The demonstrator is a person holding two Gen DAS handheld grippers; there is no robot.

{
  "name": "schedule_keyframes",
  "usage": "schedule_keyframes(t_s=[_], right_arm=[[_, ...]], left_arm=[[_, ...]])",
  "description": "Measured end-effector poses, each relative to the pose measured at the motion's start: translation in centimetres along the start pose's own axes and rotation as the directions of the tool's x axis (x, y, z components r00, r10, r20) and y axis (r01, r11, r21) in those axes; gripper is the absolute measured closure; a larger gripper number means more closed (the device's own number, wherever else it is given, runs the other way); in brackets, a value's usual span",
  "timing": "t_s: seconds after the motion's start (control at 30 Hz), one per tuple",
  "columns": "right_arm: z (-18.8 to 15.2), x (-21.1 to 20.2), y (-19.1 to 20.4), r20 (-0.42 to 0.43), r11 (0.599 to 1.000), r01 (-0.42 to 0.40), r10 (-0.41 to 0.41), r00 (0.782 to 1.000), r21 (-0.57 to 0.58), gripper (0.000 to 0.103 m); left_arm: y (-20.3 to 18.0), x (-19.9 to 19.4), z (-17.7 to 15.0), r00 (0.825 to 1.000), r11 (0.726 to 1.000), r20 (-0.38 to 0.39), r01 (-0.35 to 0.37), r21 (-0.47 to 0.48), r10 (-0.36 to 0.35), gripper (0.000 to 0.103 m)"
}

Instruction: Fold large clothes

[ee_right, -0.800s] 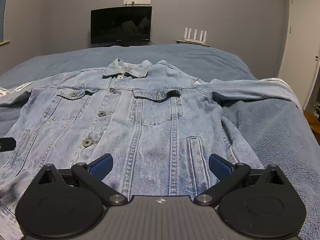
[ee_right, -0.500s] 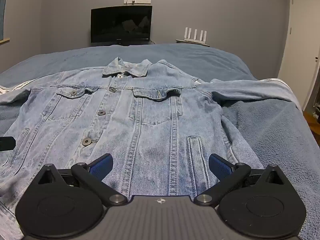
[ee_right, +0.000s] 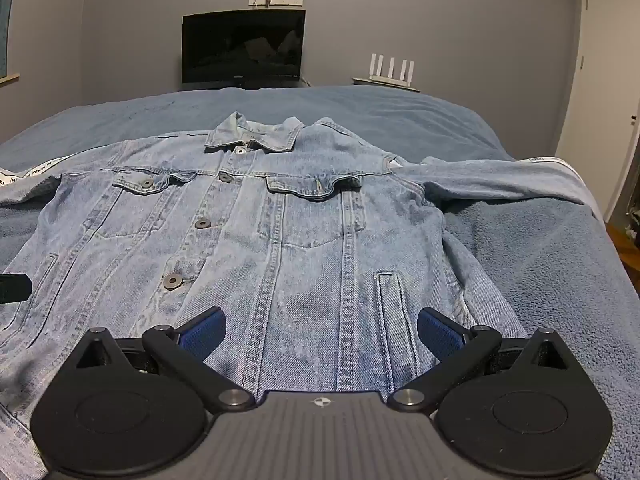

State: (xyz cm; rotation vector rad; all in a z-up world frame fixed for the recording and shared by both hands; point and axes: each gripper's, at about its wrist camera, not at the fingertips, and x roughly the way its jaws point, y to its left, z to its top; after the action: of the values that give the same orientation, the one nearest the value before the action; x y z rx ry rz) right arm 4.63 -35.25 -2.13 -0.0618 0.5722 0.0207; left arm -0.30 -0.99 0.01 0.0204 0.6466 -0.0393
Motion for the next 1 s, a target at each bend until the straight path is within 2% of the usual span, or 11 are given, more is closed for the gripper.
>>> schedule_keyframes(t_s=[1.0], right_arm=[[-0.04,0.05,0.01,-0.006,1.0,0.005,-0.005,1.0,-0.007,0.0]], left_arm=[[0.67,0.49,-0.26,1.0,1.0,-0.012,0.007,0.001,-0.007,0.0]])
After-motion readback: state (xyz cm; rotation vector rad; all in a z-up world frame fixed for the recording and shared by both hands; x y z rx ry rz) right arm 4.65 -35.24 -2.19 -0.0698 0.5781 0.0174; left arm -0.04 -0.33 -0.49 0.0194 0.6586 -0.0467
